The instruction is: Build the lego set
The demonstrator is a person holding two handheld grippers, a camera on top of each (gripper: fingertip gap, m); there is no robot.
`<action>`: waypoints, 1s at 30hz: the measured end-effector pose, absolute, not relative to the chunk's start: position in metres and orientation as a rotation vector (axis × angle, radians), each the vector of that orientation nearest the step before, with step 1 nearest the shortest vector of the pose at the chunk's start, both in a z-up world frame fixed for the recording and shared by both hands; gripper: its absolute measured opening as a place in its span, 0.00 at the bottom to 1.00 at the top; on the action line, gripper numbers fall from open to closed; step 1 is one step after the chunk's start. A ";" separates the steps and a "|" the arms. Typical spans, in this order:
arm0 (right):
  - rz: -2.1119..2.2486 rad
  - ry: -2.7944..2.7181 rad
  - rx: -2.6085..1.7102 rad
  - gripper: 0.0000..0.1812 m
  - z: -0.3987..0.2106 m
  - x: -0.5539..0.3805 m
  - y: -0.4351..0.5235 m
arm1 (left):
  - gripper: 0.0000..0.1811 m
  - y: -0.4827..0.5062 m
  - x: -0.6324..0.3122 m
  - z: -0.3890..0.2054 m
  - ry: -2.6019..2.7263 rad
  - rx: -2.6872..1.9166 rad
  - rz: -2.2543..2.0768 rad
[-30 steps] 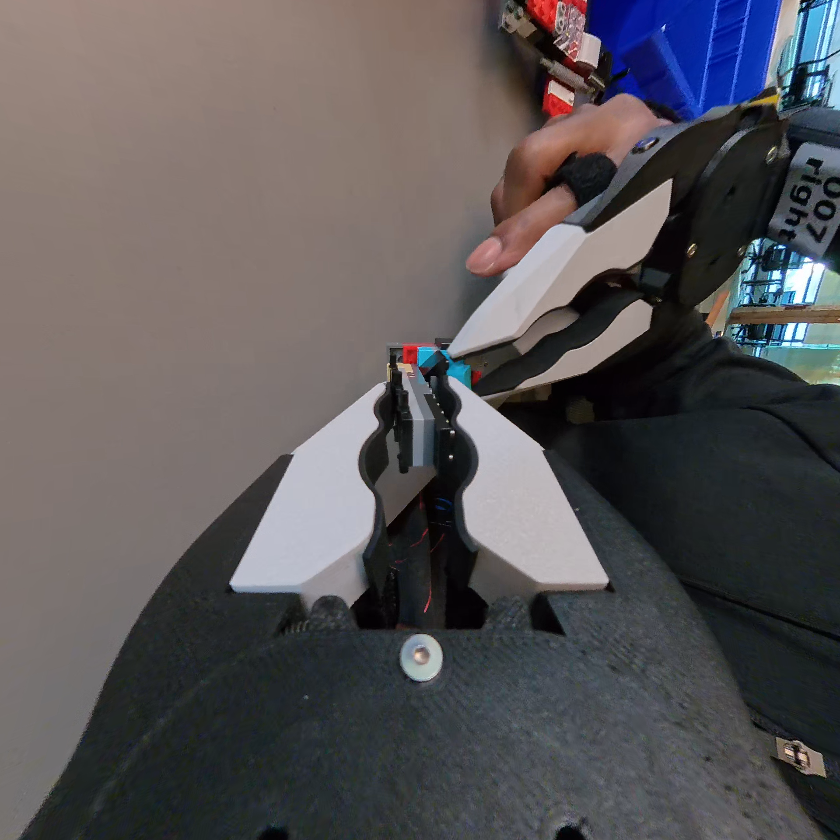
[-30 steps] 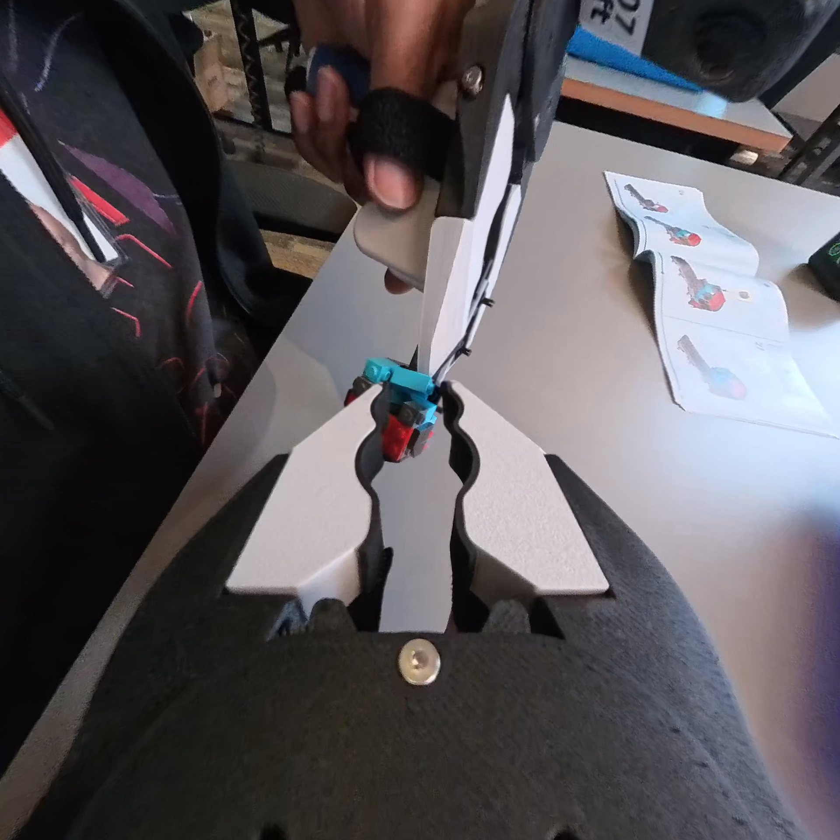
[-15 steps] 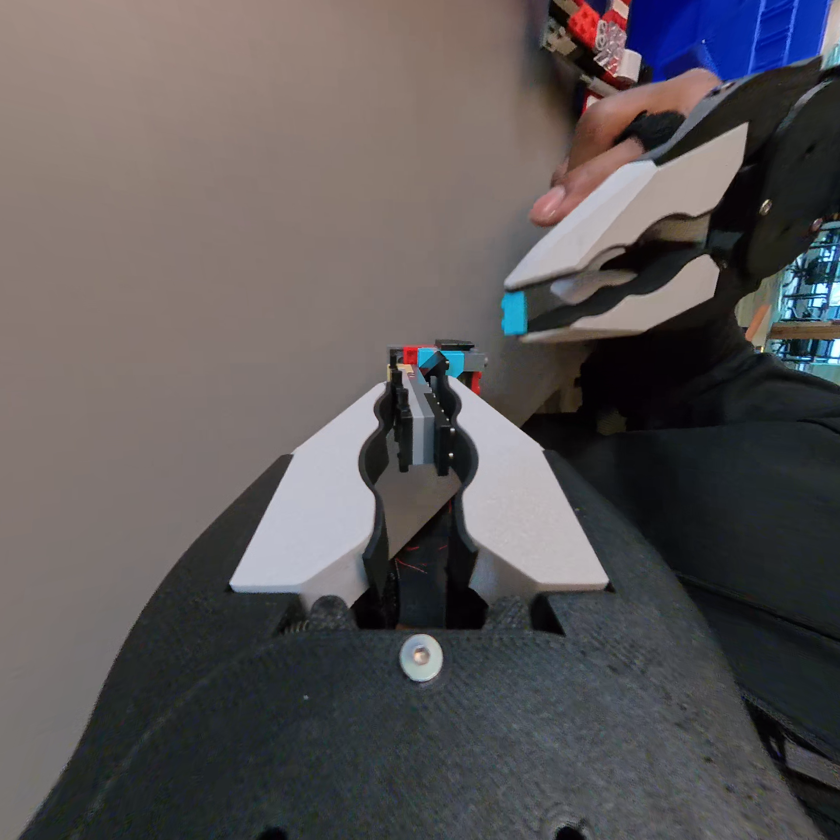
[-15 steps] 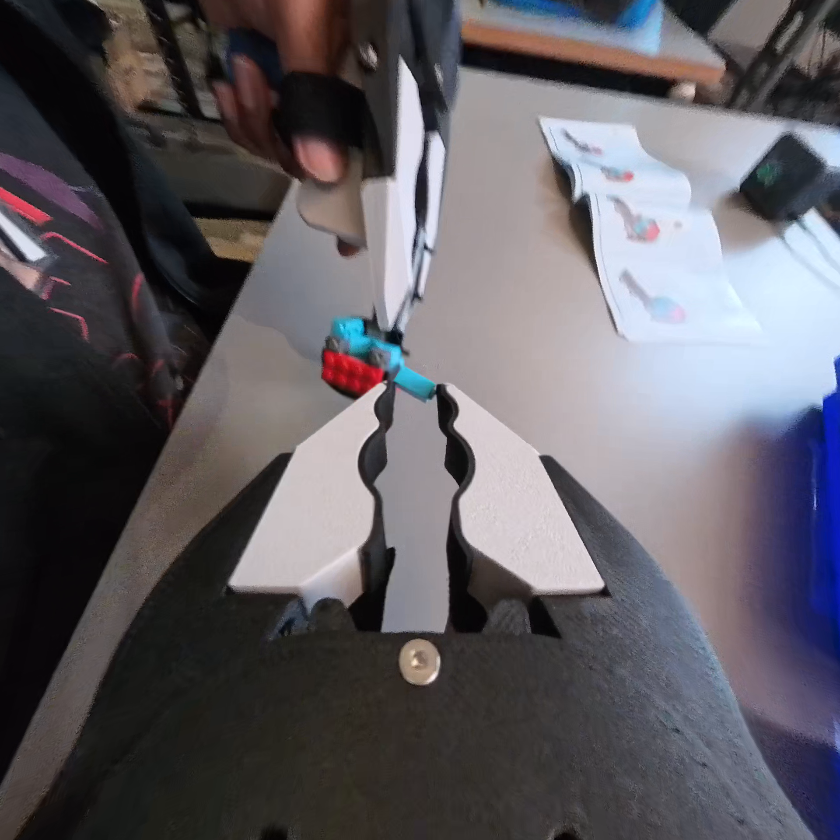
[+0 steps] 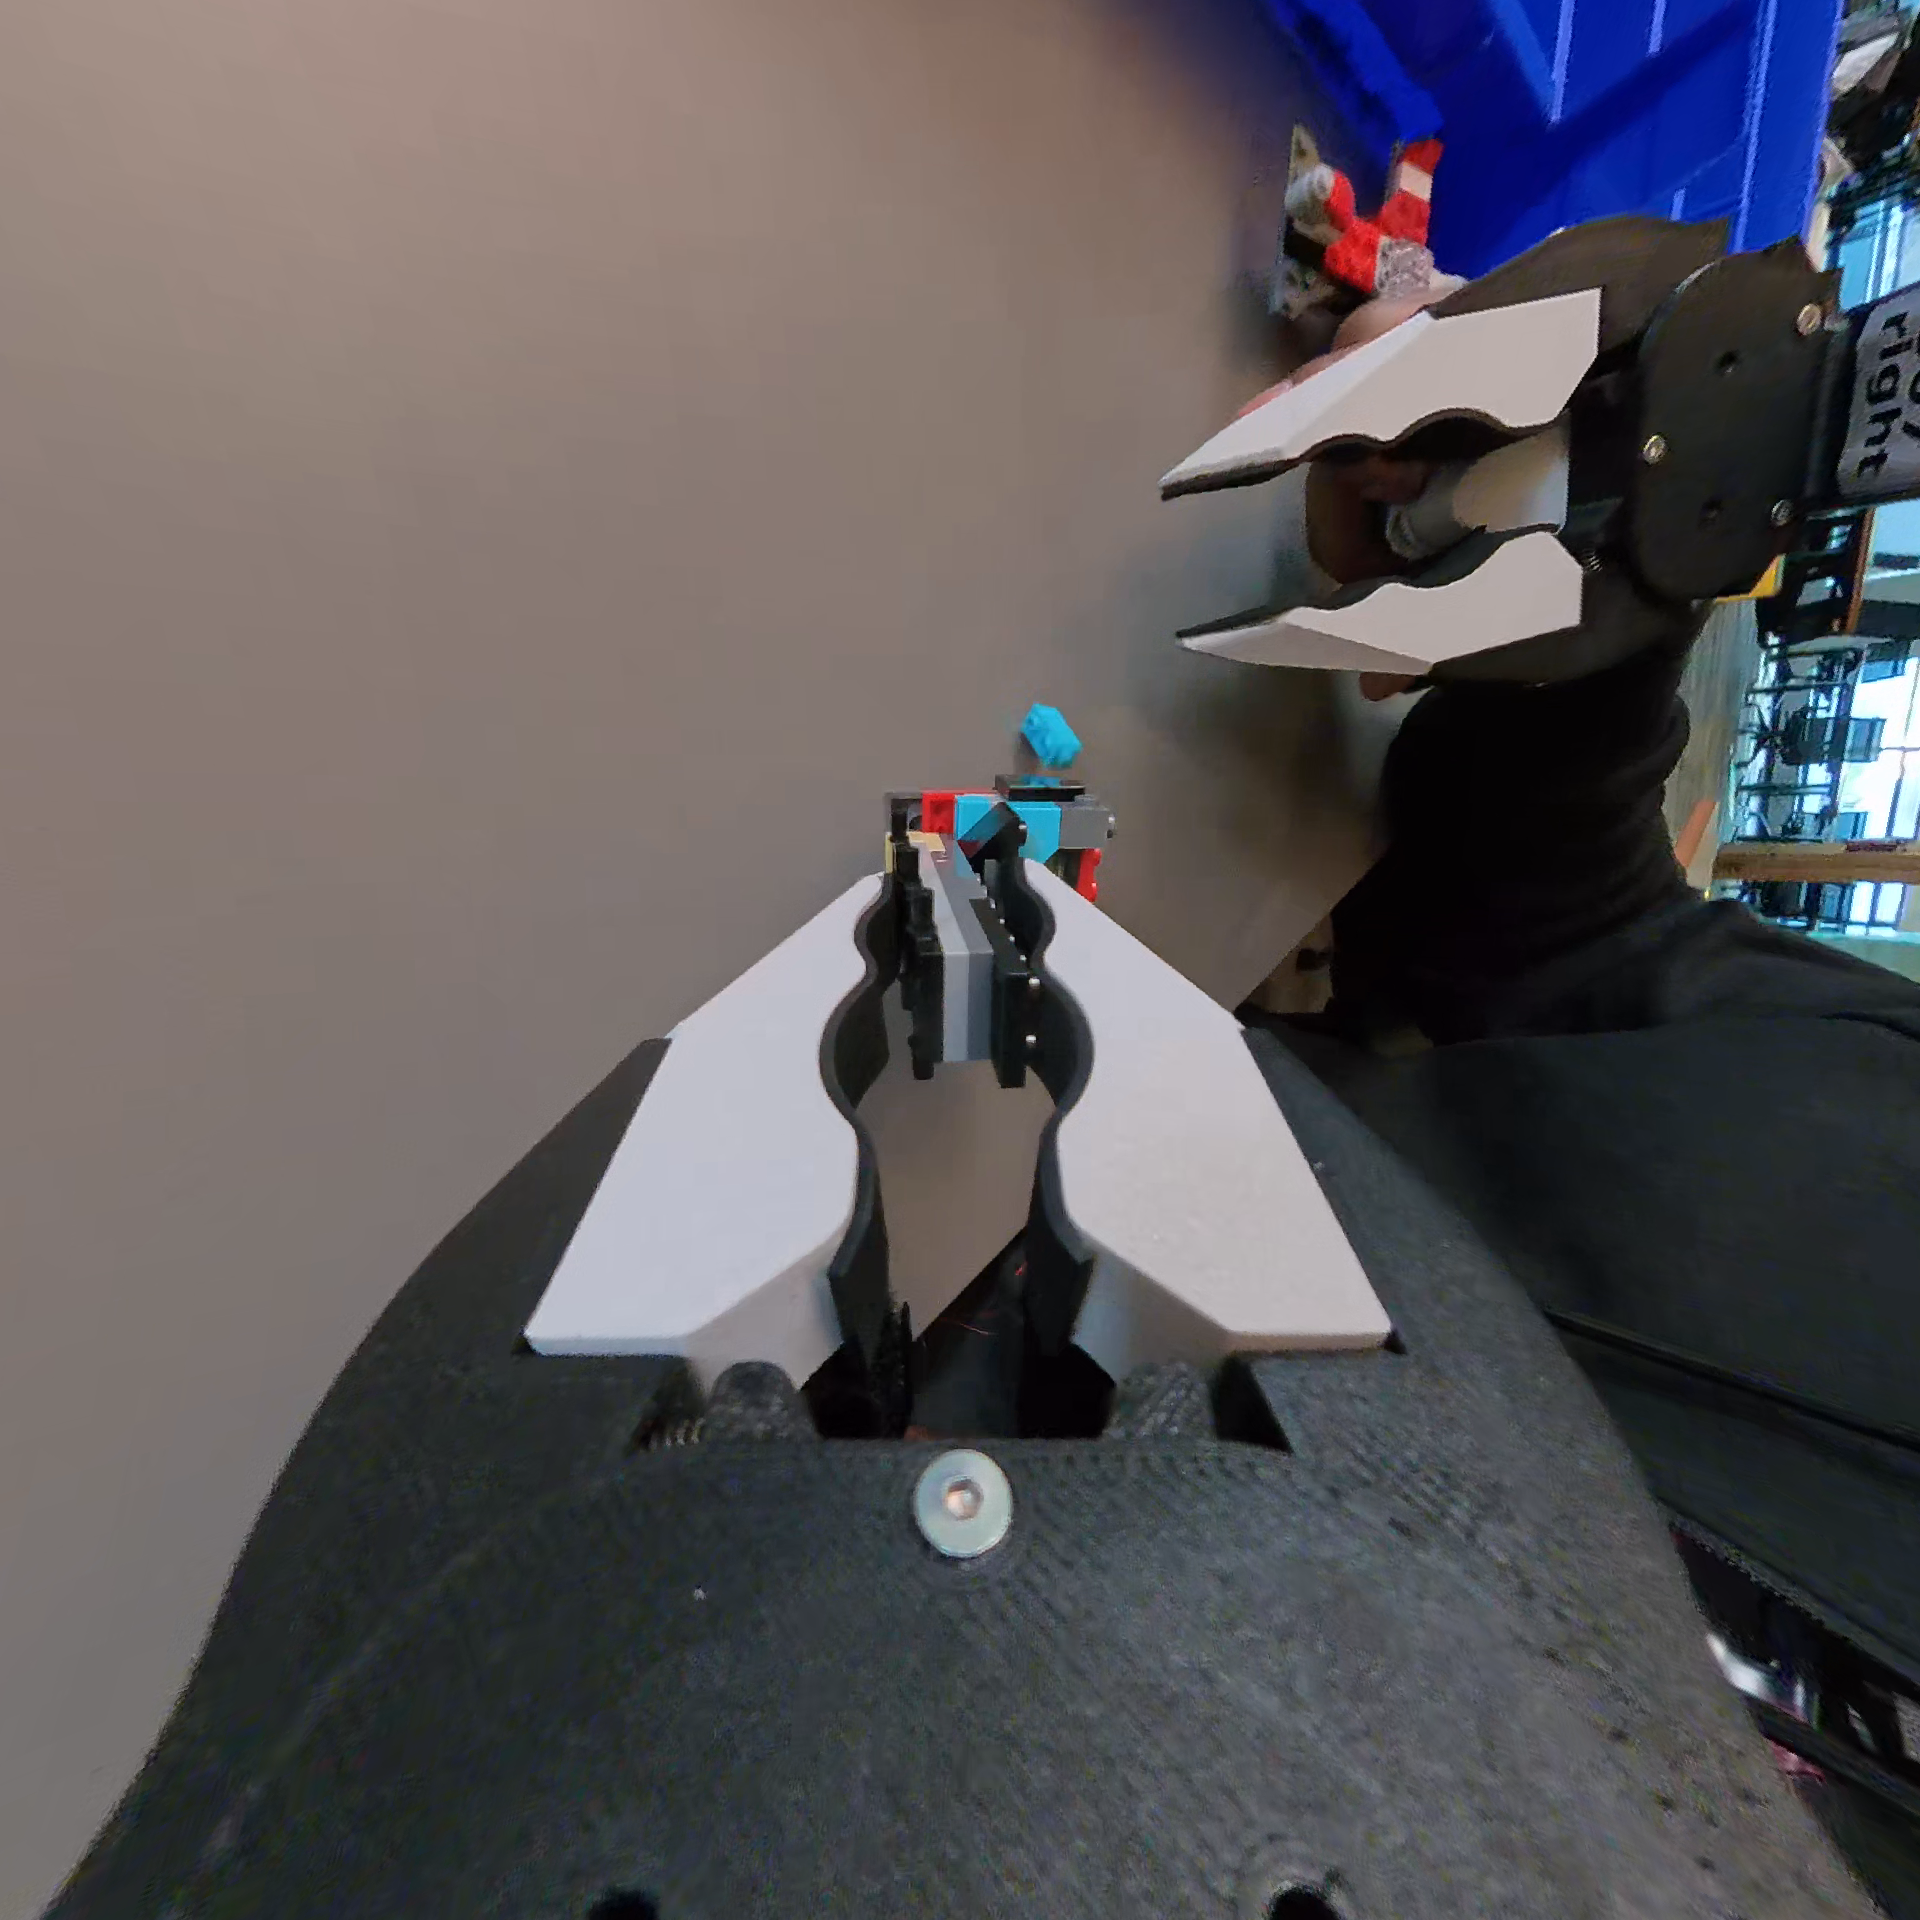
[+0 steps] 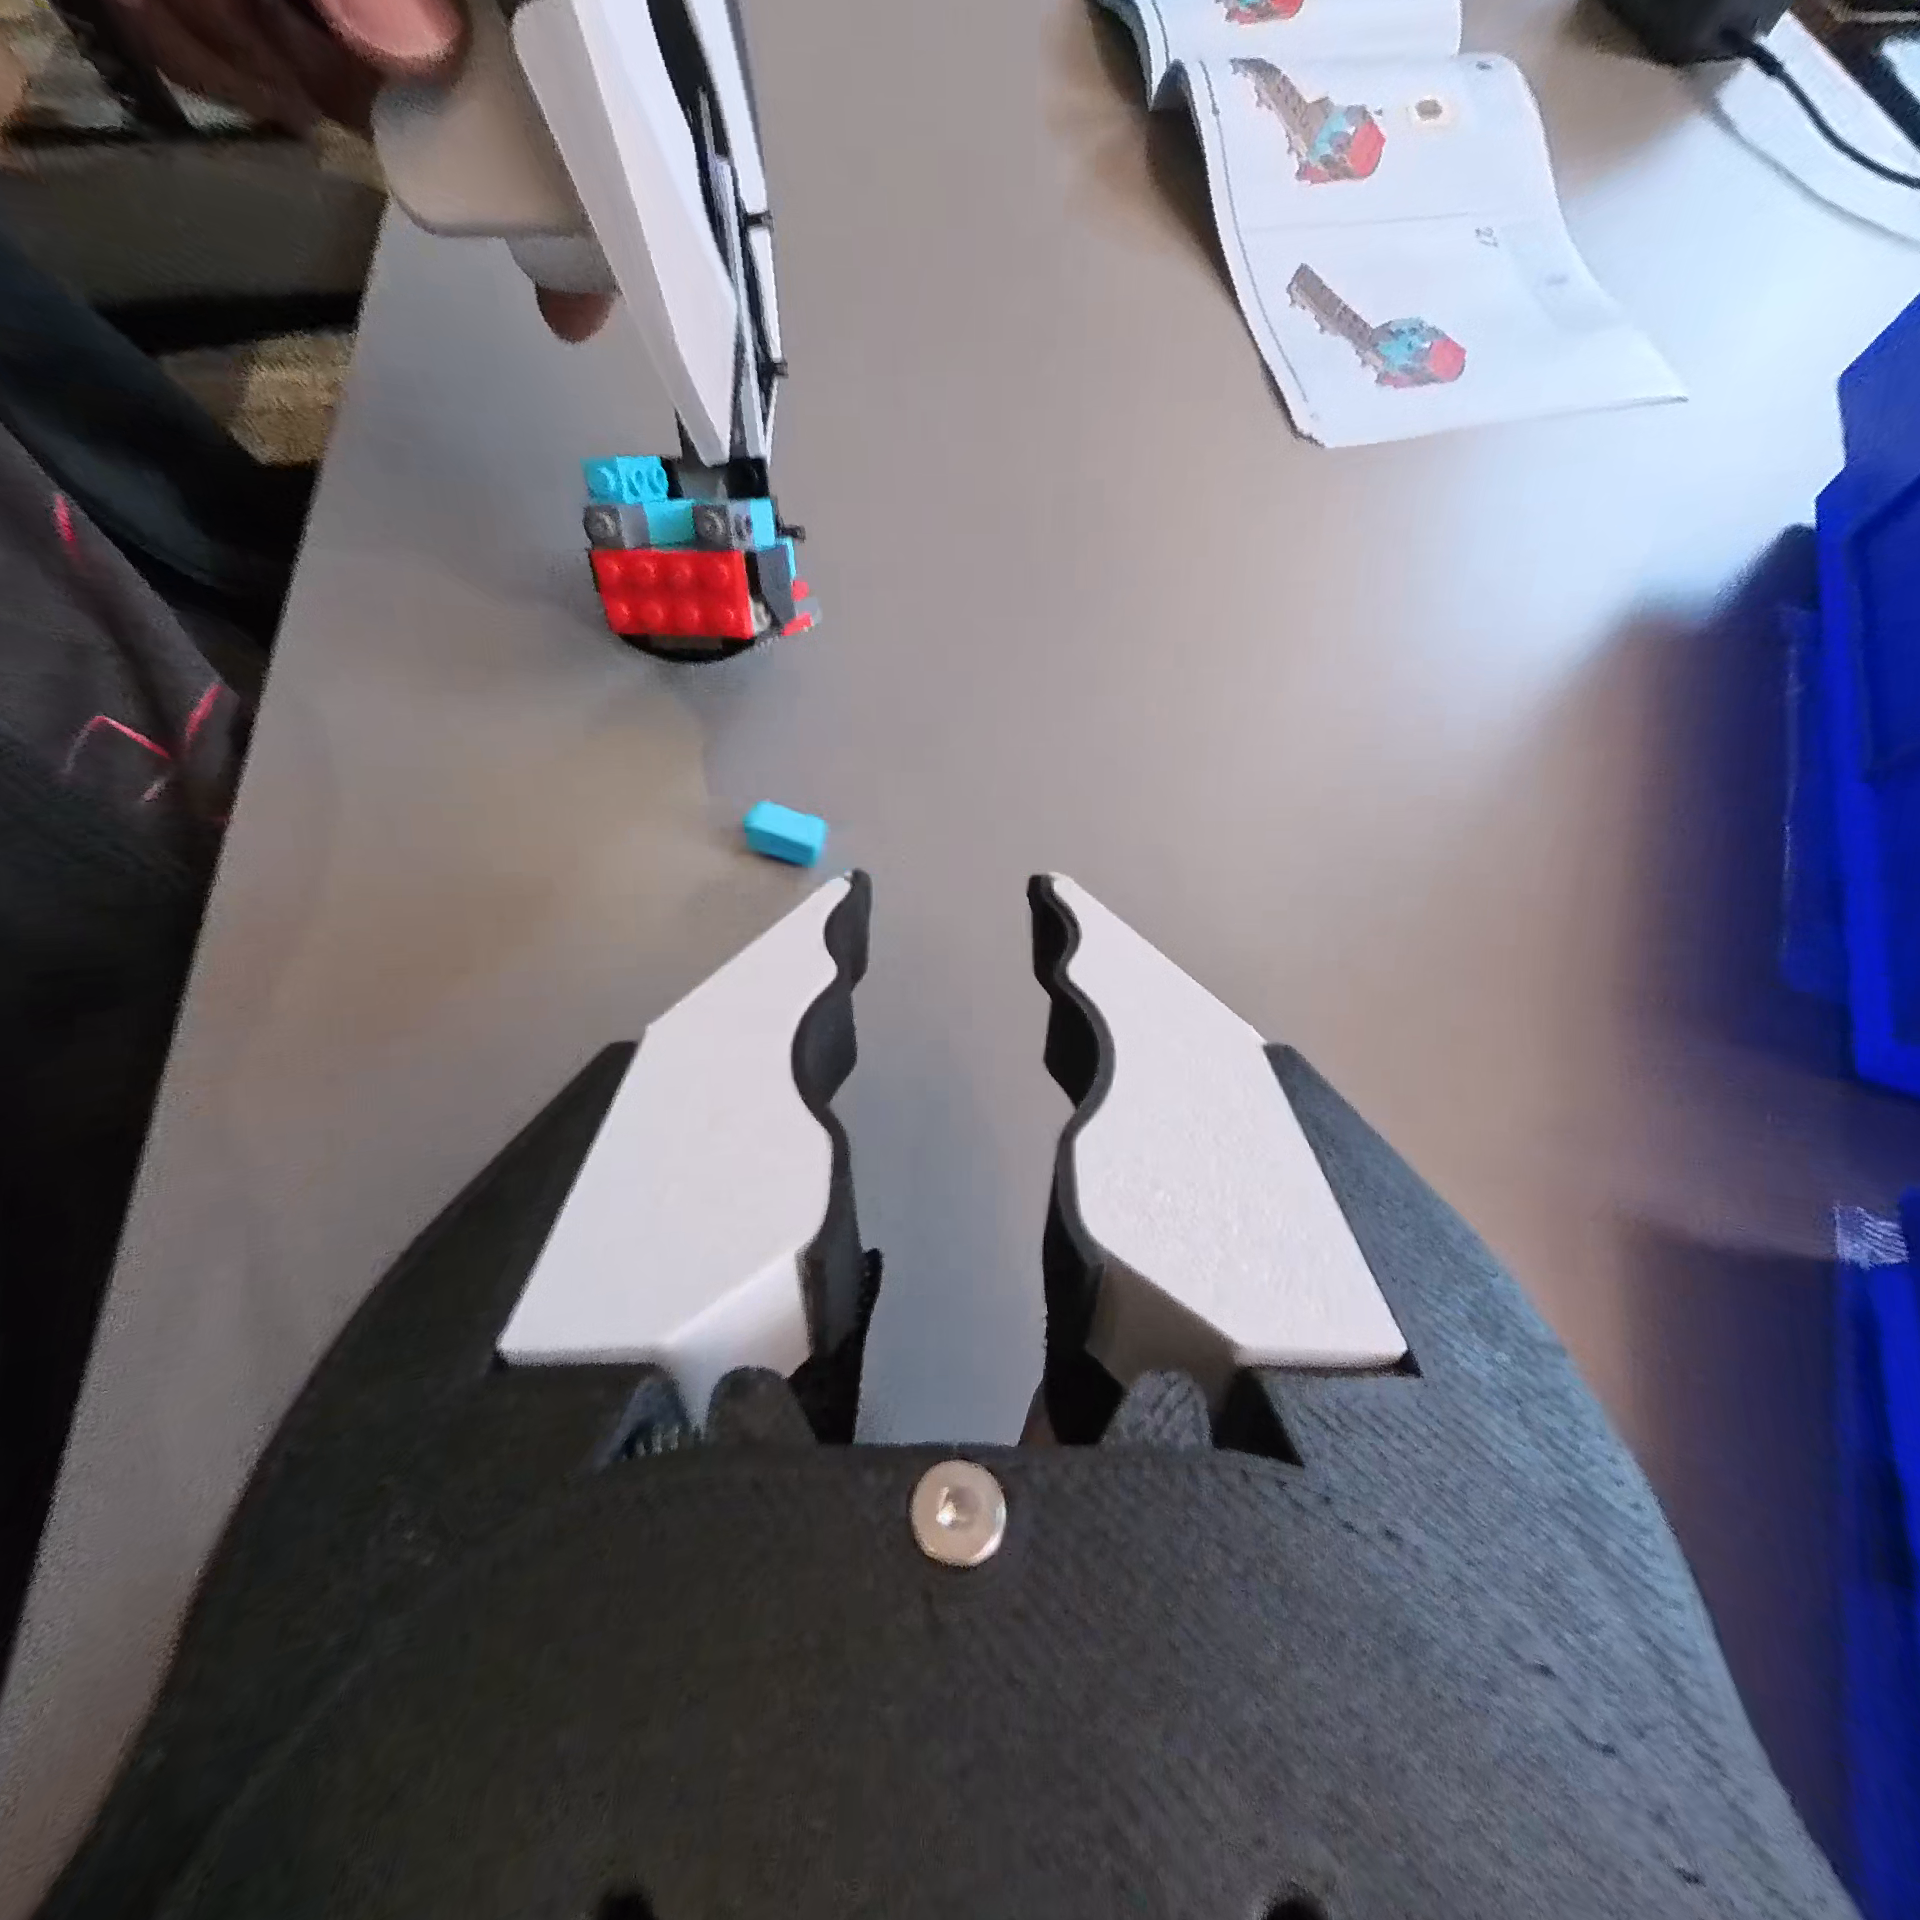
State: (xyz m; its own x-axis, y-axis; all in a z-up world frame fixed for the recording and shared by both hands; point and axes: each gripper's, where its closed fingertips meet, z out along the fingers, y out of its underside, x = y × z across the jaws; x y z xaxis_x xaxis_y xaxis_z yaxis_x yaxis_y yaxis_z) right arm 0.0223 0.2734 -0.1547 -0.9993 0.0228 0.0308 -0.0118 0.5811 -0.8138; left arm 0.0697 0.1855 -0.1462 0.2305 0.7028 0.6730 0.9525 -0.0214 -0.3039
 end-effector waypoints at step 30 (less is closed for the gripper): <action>1.126 -2.688 -0.180 0.11 -0.185 0.060 0.251 | 0.11 0.179 0.082 -0.140 -1.406 -1.898 -0.146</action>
